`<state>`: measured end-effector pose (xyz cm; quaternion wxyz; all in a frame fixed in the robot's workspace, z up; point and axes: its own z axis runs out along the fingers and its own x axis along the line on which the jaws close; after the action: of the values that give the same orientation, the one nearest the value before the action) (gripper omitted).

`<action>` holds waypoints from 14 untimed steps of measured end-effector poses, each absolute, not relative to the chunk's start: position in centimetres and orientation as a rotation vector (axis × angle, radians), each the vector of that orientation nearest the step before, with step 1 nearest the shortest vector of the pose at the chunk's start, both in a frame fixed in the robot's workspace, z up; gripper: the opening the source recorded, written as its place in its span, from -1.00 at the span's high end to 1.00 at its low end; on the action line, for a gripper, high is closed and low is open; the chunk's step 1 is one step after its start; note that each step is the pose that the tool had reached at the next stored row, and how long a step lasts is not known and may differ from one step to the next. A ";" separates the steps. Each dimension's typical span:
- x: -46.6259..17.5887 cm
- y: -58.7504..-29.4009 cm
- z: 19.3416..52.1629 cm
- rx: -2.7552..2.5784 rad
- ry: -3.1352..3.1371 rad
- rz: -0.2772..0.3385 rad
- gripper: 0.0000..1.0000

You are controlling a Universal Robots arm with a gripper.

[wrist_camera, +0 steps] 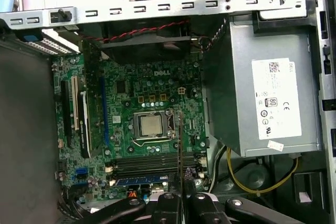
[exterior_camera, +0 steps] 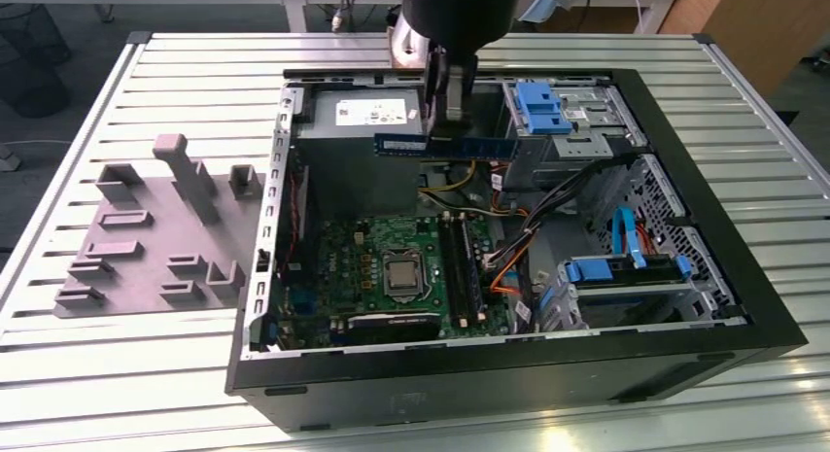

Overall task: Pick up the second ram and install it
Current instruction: 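Insert the second ram into the second slot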

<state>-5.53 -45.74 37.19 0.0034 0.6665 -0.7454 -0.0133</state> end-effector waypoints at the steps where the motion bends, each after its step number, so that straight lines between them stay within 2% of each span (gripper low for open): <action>1: -5.5 -45.7 37.2 2.078 -2.346 -0.041 0.72; 14: -5.5 -45.7 37.2 2.023 -2.395 -0.041 0.72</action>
<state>-5.53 -45.74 37.18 0.0033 0.6452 -0.7639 -0.0131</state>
